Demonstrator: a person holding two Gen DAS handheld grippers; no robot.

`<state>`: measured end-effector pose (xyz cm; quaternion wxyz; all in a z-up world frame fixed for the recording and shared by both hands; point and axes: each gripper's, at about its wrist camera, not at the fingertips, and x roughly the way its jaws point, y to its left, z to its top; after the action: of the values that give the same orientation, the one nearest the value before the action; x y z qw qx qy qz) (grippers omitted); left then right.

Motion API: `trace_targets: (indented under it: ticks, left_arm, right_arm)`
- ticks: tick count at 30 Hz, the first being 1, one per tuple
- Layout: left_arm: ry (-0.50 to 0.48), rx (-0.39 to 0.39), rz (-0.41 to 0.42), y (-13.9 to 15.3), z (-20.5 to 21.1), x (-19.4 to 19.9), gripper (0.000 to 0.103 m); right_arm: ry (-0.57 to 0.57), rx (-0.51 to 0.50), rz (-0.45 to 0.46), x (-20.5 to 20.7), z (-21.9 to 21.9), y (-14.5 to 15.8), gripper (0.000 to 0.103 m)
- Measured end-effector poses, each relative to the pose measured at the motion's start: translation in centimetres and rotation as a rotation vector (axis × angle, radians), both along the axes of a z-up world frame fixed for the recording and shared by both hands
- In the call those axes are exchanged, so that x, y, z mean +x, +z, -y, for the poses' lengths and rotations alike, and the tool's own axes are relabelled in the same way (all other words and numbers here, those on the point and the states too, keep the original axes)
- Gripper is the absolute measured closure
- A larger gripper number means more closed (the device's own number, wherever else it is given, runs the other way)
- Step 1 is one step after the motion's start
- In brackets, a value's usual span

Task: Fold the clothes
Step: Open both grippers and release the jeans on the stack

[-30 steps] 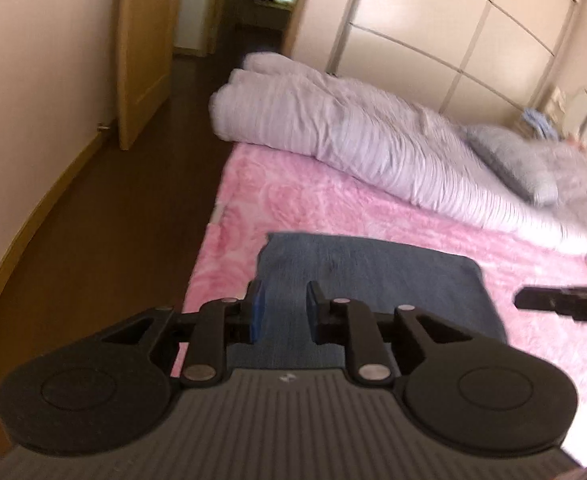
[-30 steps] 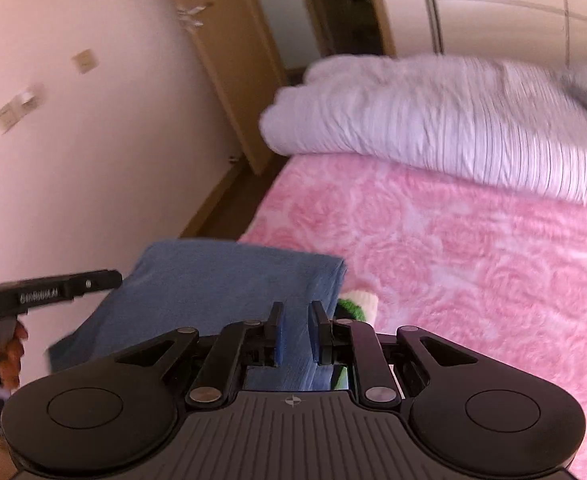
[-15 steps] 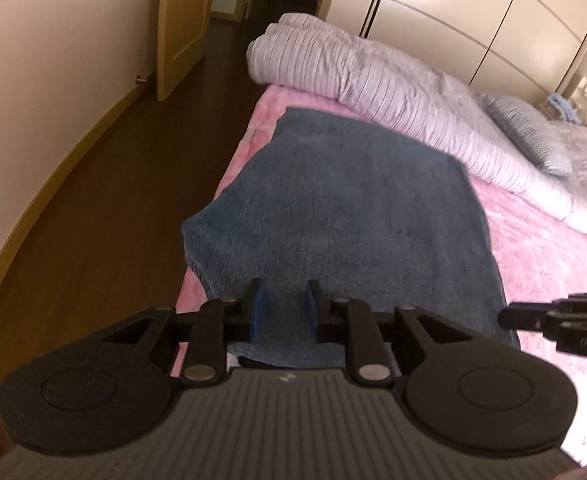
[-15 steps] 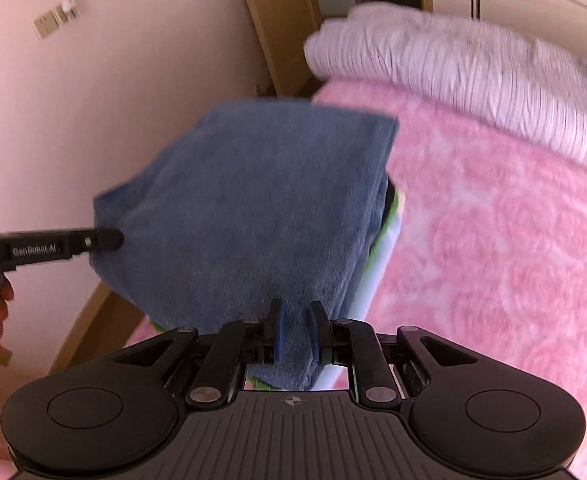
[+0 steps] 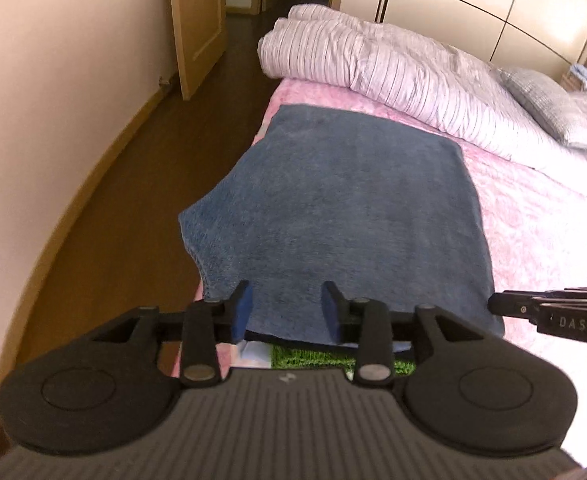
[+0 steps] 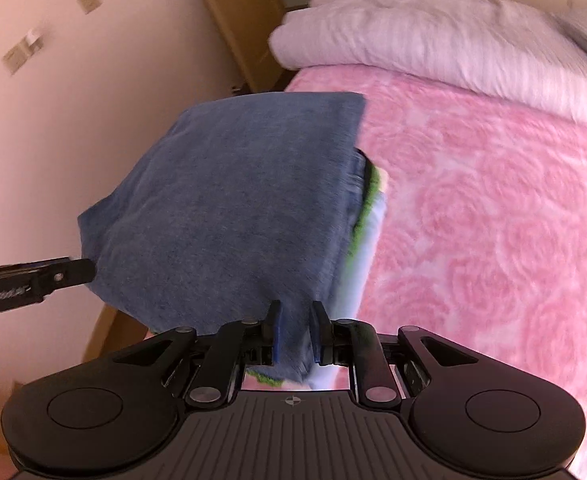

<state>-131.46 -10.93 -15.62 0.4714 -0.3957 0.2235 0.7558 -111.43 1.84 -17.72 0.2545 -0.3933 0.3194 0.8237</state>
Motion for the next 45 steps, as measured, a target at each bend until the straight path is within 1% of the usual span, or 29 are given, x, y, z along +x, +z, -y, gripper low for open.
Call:
trace_targets:
  ticks: [3, 5, 7, 9, 11, 13, 15, 17, 19, 24, 26, 28, 30, 33, 40, 45]
  left_arm:
    - [0.004, 0.002, -0.034, 0.6, 0.9, 1.6, 0.064]
    - [0.021, -0.003, -0.025, 0.7, 1.2, 2.3, 0.063]
    - [0.05, -0.015, -0.01, 1.2, 2.1, 2.9, 0.063]
    - [0.077, -0.027, -0.006, 1.9, 3.1, 3.7, 0.063]
    - [0.095, -0.03, -0.041, 3.1, 4.1, 4.8, 0.062]
    - [0.119, -0.023, -0.073, 4.3, 5.4, 6.0, 0.056]
    - [0.151, -0.009, -0.082, 5.3, 6.6, 7.0, 0.055]
    - [0.184, 0.002, -0.092, 6.3, 7.6, 8.2, 0.055]
    - [0.208, 0.017, -0.101, 7.1, 8.2, 9.4, 0.054]
    - [0.251, 0.033, -0.139, 8.6, 8.4, 13.8, 0.049]
    - [0.288, 0.038, -0.139, 9.0, 8.0, 15.9, 0.048]
    - [0.323, 0.05, -0.141, 9.4, 7.7, 17.9, 0.042]
    - [0.354, 0.076, -0.168, 9.7, 7.6, 20.3, 0.041]
    - [0.395, 0.092, -0.184, 9.5, 7.5, 23.4, 0.041]
    - [0.495, 0.08, -0.12, 8.4, 7.5, 28.2, 0.041]
    - [0.545, 0.065, -0.113, 8.0, 7.0, 30.2, 0.041]
  right_arm:
    - [-0.026, 0.016, 0.025, 1.5, 1.0, 0.1, 0.086]
    - [-0.042, 0.028, 0.048, 2.4, 1.7, 0.2, 0.086]
    - [-0.05, 0.023, 0.059, 3.4, 2.5, 0.9, 0.086]
    - [-0.042, 0.031, 0.034, 4.2, 3.4, 2.5, 0.086]
    - [-0.019, 0.056, -0.019, 4.8, 4.3, 4.7, 0.086]
    - [0.011, 0.079, -0.057, 5.2, 5.0, 6.5, 0.086]
    - [0.043, 0.101, -0.088, 5.5, 5.7, 8.1, 0.086]
    - [0.078, 0.128, -0.085, 5.9, 6.4, 9.2, 0.085]
    - [0.1, 0.151, -0.06, 6.1, 6.9, 9.9, 0.085]
    - [0.179, 0.212, -0.046, 8.2, 7.2, 10.8, 0.085]
    - [0.197, 0.224, -0.047, 9.6, 6.6, 10.8, 0.085]
    - [0.214, 0.235, -0.048, 10.9, 6.0, 10.7, 0.085]
    - [0.231, 0.246, -0.049, 12.3, 5.4, 10.7, 0.085]
    - [0.259, 0.264, -0.042, 14.2, 4.6, 10.7, 0.085]
    - [0.352, 0.236, -0.015, 16.8, 2.2, 10.0, 0.085]
    - [0.413, 0.246, 0.005, 17.7, 1.0, 9.7, 0.085]
